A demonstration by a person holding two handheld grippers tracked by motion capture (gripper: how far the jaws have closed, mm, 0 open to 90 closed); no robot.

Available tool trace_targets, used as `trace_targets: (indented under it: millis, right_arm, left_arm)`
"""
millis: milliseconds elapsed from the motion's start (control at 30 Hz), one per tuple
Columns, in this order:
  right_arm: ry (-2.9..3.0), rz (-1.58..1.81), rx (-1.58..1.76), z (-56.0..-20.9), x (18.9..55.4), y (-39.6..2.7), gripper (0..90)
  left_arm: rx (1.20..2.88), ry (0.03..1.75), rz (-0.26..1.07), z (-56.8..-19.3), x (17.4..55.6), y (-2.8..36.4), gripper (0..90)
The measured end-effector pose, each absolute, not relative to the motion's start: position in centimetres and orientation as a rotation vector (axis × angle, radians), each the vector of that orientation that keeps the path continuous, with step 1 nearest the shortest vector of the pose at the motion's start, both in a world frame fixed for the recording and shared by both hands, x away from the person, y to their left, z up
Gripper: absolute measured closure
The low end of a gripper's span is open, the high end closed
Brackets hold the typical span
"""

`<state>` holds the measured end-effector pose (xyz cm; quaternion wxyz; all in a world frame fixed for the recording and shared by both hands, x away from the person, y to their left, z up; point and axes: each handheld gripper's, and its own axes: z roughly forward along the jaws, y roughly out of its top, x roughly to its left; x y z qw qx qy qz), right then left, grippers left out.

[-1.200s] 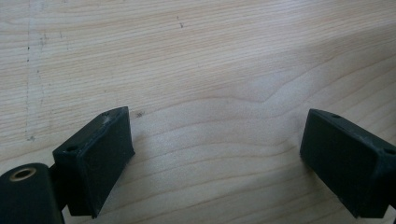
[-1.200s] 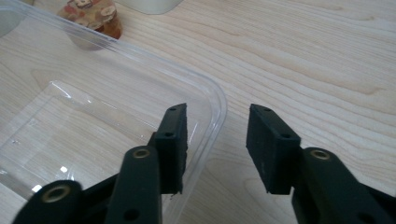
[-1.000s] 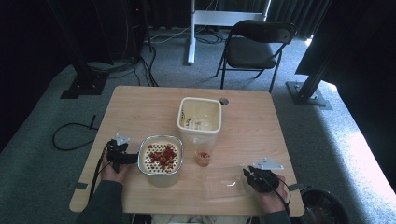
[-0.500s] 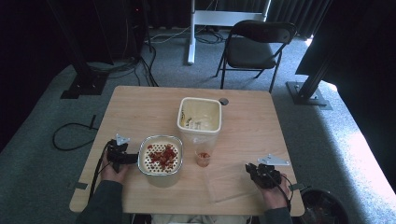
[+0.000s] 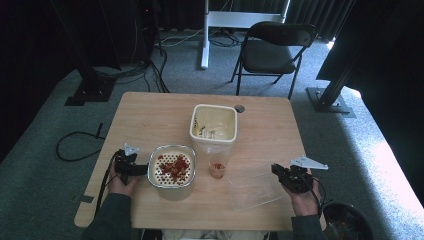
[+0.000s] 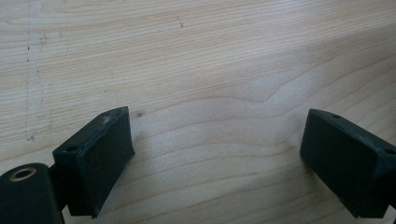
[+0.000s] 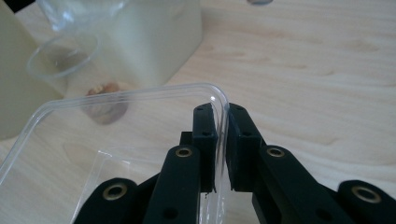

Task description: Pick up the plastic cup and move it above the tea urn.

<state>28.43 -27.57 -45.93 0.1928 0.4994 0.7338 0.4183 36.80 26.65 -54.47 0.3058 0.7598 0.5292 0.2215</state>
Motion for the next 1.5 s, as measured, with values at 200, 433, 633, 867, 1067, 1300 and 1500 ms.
trace_targets:
  millis: [200, 433, 633, 867, 1067, 1300, 1500]
  right_arm:
    - [2.014, 1.183, 1.39, -44.2, 29.1, -28.4, 83.5]
    - [1.979, 1.176, 1.393, -42.6, 29.9, -29.3, 83.6]
    - [1.961, 1.14, 1.404, -41.4, 31.5, -29.8, 83.6]
    - [1.931, 1.141, 1.406, -39.6, 33.2, -30.3, 83.6]
    - [1.915, 1.155, 1.405, -38.1, 34.5, -30.3, 83.6]
    - [1.858, 1.188, 1.435, -36.2, 36.5, -31.1, 83.8]
    - [1.829, 1.221, 1.469, -35.1, 38.4, -31.4, 83.8]
  left_arm:
    - [2.012, 1.4, 0.588, -54.5, 36.8, 26.7, 9.9]
    - [2.012, 1.4, 0.587, -54.5, 36.8, 26.7, 9.9]
    - [2.012, 1.4, 0.588, -54.5, 36.8, 26.7, 9.9]
    - [2.013, 1.4, 0.588, -54.5, 36.8, 26.7, 9.9]
    - [2.012, 1.4, 0.588, -54.5, 36.8, 26.7, 9.9]
    - [2.014, 1.399, 0.588, -54.5, 36.8, 26.7, 9.9]
    - [2.013, 1.4, 0.587, -54.5, 36.8, 26.7, 9.9]
